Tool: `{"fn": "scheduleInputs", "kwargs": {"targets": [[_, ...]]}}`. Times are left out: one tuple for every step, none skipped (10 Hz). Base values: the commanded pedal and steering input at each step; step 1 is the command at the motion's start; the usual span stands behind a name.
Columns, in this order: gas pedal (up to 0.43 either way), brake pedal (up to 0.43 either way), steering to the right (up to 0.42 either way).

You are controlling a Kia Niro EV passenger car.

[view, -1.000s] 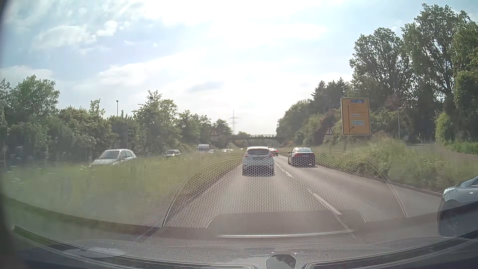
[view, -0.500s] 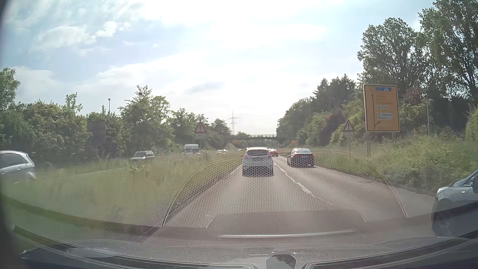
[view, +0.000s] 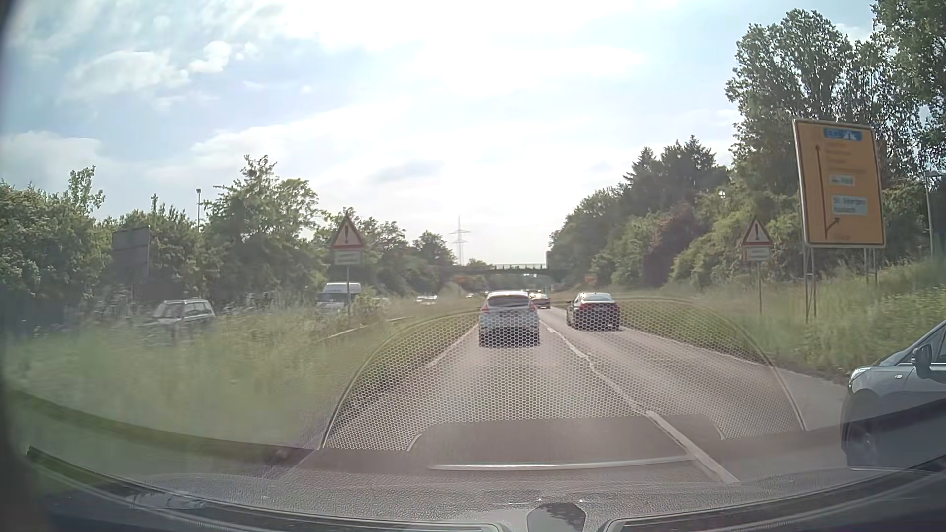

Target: Follow the waypoints while adhering to traffic rules and regulations

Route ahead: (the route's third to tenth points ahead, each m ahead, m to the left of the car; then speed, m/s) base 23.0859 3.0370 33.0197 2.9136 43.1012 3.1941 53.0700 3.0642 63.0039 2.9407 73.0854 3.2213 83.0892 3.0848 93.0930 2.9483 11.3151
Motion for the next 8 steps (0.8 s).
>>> {"fn": "scheduleInputs", "kwargs": {"targets": [[0.087,0.000,-0.001],[0.098,0.000,-0.001],[0.110,0.000,-0.001],[0.110,0.000,-0.001],[0.110,0.000,-0.001],[0.110,0.000,-0.001],[0.110,0.000,-0.002],[0.110,0.000,-0.004]]}}
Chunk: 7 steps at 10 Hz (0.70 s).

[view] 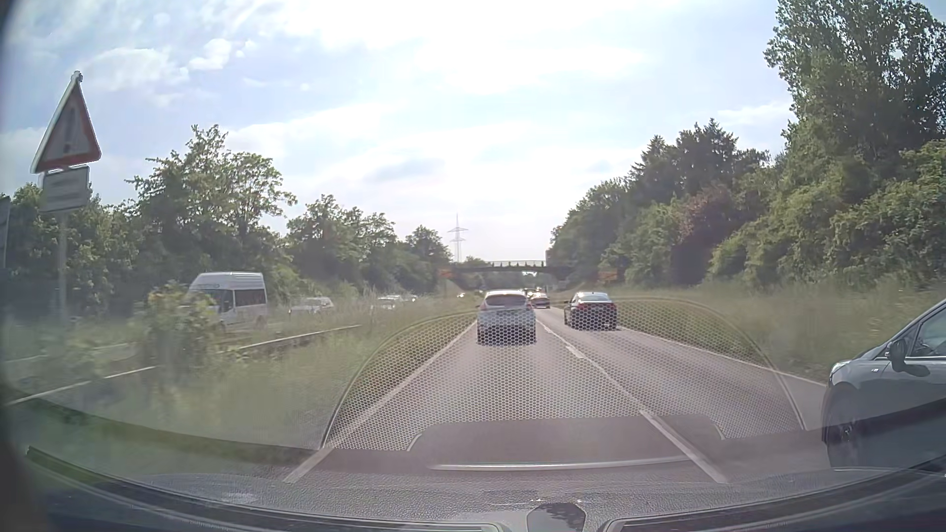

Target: Follow the waypoints while adhering to traffic rules and regulations

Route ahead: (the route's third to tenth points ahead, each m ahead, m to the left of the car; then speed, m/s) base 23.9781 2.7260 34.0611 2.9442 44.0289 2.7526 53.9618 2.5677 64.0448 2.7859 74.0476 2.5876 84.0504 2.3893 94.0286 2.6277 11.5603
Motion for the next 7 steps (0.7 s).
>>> {"fn": "scheduleInputs", "kwargs": {"targets": [[0.110,0.000,-0.004],[0.098,0.000,-0.003],[0.087,0.000,-0.003],[0.098,0.000,-0.002],[0.098,0.000,-0.003],[0.098,0.000,-0.002],[0.098,0.000,-0.002]]}}
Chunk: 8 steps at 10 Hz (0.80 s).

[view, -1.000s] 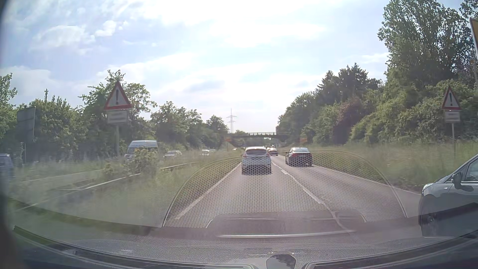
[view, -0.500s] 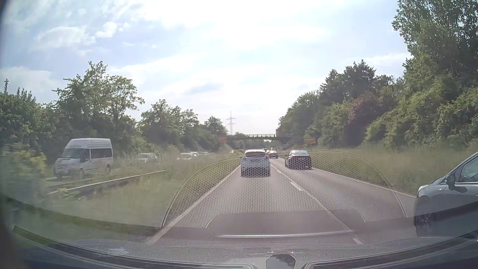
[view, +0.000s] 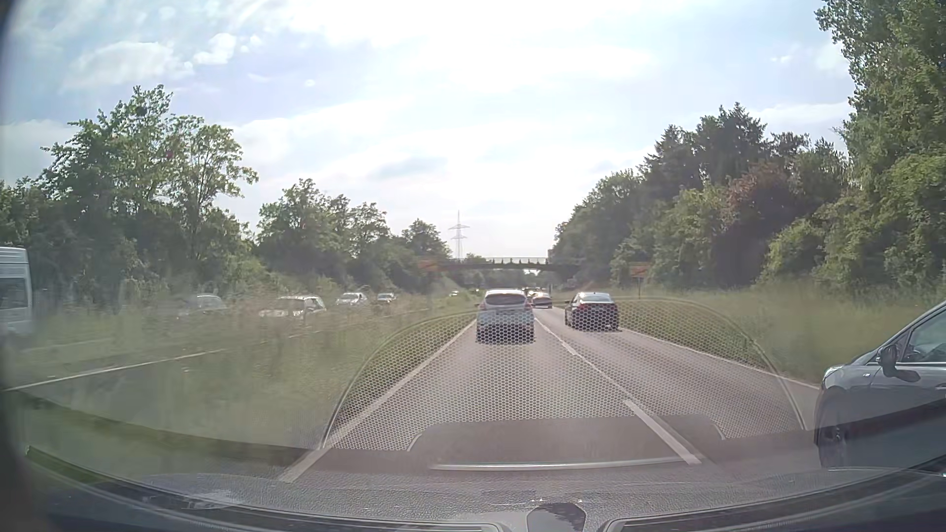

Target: Follow the waypoints while adhering to traffic rules and regulations

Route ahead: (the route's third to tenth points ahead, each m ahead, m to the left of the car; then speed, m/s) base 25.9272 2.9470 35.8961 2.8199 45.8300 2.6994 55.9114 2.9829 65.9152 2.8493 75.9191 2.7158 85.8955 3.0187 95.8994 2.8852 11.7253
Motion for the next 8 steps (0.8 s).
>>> {"fn": "scheduleInputs", "kwargs": {"targets": [[0.098,0.000,-0.003],[0.098,0.000,-0.003],[0.098,0.000,-0.003],[0.098,0.000,-0.003],[0.098,0.000,-0.003],[0.098,0.000,-0.003],[0.098,0.000,-0.003],[0.098,0.000,-0.003]]}}
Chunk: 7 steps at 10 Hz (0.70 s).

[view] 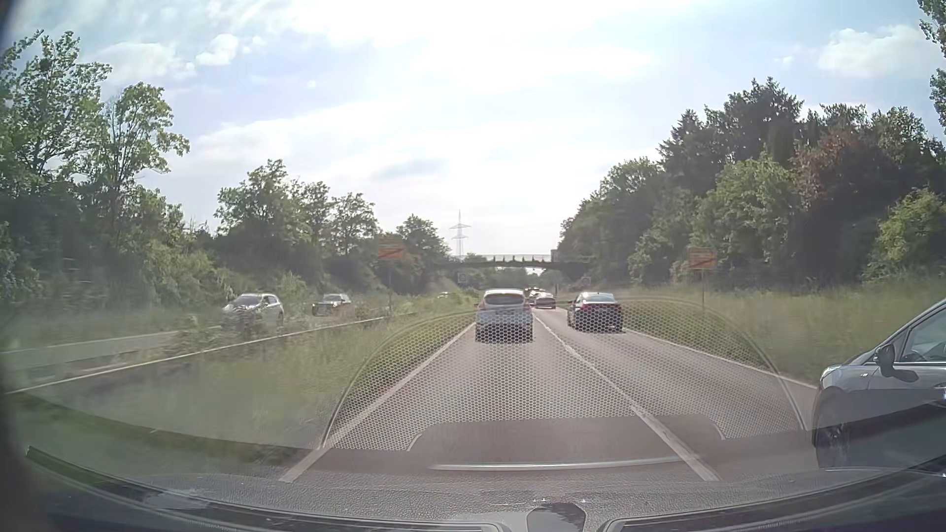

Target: Follow the waypoints while adhering to traffic rules and regulations

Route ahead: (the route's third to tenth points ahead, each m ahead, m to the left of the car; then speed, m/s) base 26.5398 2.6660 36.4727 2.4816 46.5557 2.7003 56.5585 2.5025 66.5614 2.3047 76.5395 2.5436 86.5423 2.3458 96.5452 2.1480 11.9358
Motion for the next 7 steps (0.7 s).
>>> {"fn": "scheduleInputs", "kwargs": {"targets": [[0.098,0.000,-0.003],[0.087,0.000,-0.003],[0.079,0.000,-0.003],[0.079,0.000,-0.004],[0.079,0.000,-0.003],[0.079,0.000,-0.004],[0.079,0.000,-0.004]]}}
